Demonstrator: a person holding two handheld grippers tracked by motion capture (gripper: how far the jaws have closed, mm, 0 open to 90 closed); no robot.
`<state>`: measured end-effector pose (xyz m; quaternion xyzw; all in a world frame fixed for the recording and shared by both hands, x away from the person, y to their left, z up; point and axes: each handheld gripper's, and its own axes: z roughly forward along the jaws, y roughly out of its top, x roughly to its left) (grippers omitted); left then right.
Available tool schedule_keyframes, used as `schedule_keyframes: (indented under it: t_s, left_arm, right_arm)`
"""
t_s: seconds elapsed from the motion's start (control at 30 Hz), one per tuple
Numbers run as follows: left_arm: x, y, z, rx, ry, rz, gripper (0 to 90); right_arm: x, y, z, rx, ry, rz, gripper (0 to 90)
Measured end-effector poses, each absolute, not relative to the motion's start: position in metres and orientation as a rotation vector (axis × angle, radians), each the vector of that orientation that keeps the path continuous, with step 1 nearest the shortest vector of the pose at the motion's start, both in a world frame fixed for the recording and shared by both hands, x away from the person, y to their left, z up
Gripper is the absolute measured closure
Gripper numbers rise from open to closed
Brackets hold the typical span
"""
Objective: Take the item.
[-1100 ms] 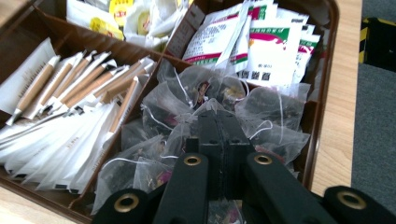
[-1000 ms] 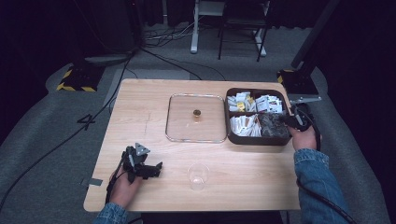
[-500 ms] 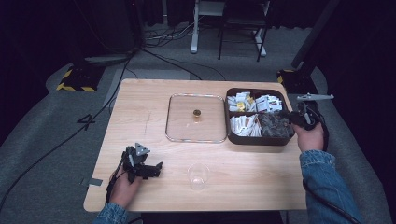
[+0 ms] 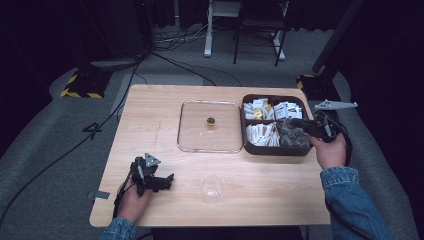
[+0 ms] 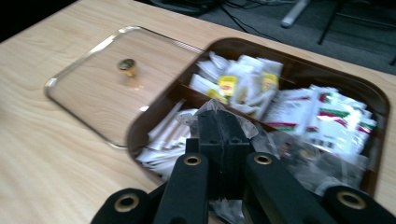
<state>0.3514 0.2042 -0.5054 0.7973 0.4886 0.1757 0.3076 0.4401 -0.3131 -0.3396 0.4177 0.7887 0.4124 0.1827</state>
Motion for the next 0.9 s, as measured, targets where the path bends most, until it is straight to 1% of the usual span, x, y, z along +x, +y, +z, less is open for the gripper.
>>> schedule_keyframes:
  t_s: [0.17,0.33,0.37,0.63,0.9]
  left_arm:
    - [0.350,0.204,-0.505,2.101,1.307,0.469,0.0]
    - [0.349,0.203,-0.506,2.090,1.326,0.472,0.0]
    - [0.349,0.203,-0.506,2.089,1.328,0.473,0.0]
    - [0.349,0.203,-0.505,2.090,1.327,0.475,0.0]
    - [0.352,0.203,-0.506,2.087,1.324,0.470,0.0]
  right_arm:
    - [0.423,-0.286,-0.324,1.056,2.272,1.217,90.0]
    - [0.413,-0.269,-0.315,0.970,2.311,1.253,90.0]
    - [0.407,-0.259,-0.312,0.925,2.337,1.268,90.0]
    - [0.387,-0.228,-0.306,0.801,2.418,1.312,90.0]
    - [0.371,-0.203,-0.311,0.730,2.491,1.347,89.9]
